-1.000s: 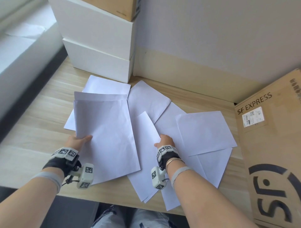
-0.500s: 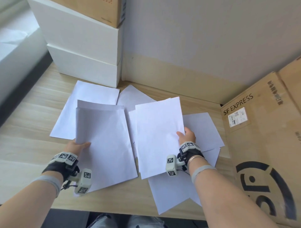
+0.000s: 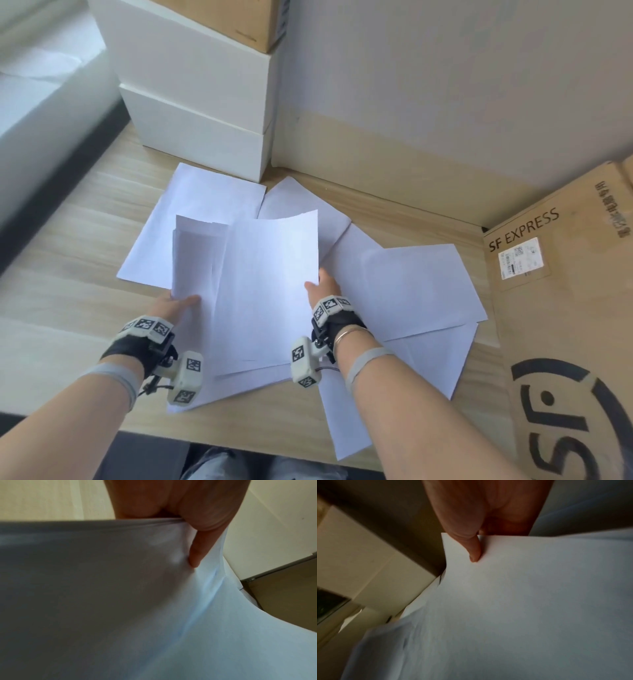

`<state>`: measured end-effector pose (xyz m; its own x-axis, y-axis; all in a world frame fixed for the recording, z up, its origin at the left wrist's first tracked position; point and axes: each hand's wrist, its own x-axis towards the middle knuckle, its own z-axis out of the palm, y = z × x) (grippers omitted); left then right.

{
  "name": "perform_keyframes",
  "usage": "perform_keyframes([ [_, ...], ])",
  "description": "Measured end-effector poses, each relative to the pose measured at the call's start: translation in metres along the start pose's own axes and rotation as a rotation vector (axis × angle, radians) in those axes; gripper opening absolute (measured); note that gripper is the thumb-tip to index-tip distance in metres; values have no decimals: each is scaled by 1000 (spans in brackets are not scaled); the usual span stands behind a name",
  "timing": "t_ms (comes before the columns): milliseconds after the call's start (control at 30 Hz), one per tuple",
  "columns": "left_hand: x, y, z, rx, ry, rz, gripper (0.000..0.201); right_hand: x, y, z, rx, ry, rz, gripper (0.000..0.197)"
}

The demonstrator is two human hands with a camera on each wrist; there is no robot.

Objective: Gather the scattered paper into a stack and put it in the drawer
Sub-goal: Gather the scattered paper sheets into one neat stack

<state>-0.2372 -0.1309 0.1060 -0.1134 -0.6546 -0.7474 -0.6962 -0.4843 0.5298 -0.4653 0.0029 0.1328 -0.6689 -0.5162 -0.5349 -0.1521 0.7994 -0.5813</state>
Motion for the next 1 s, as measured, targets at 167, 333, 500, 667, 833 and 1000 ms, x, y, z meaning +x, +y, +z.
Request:
perform_keyframes([
  [167, -3, 3, -1, 28, 8, -14, 72, -1, -19, 31, -295, -119, -42, 33],
  [333, -4, 1, 1, 22, -33, -36, 73, 4, -28, 43, -583, -197, -129, 35],
  [500, -2, -6, -6, -62, 38, -27, 60, 15, -47, 36, -472, -209, -126, 37],
  [667, -1, -16, -42, -236, 90, 30, 41, 28, -77, 35, -347, -139, -137, 24],
  [833, 0, -30, -84, -265, 125, 43, 36, 33, -107, 64, -405, -89, -154, 25],
  [1000, 3, -47, -109, -304, 153, -3, 39, 38, -127, 99, -369, -5, -46, 45],
])
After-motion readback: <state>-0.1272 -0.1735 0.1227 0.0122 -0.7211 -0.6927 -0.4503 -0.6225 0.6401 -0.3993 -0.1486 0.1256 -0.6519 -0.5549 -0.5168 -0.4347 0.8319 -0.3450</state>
